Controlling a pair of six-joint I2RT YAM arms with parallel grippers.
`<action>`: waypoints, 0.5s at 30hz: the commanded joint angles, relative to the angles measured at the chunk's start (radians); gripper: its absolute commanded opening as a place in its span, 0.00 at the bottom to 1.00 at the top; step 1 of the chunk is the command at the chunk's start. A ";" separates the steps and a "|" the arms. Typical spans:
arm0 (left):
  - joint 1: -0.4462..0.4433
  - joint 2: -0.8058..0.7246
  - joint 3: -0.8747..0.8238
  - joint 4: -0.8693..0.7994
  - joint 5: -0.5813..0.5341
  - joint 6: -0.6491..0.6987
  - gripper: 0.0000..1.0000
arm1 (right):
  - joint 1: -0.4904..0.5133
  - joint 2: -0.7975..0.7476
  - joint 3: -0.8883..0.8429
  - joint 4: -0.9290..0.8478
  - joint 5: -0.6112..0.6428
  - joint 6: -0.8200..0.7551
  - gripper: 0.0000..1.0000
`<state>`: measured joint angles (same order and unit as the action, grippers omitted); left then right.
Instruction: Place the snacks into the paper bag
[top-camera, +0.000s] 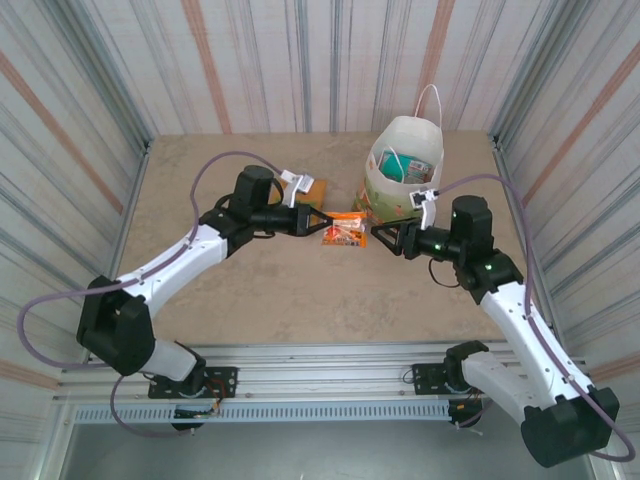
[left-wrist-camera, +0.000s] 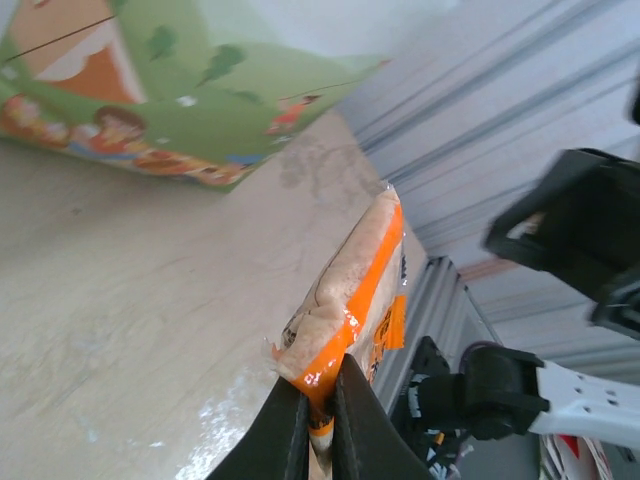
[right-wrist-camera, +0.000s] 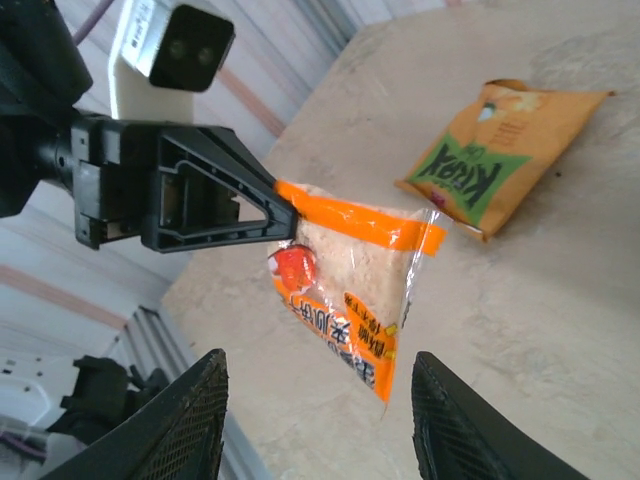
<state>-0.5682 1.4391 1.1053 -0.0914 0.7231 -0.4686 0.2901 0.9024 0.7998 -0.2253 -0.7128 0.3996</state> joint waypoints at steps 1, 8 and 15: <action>-0.020 -0.041 0.034 0.078 0.095 0.054 0.01 | 0.010 0.026 0.009 0.077 -0.107 0.053 0.51; -0.030 -0.054 0.024 0.192 0.133 0.038 0.02 | 0.021 0.067 0.022 0.121 -0.158 0.074 0.48; -0.040 -0.039 0.041 0.208 0.130 0.034 0.08 | 0.026 0.080 0.028 0.139 -0.181 0.067 0.04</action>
<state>-0.6003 1.4212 1.1110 0.0807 0.8303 -0.4446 0.3084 0.9787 0.8009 -0.1112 -0.8581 0.4679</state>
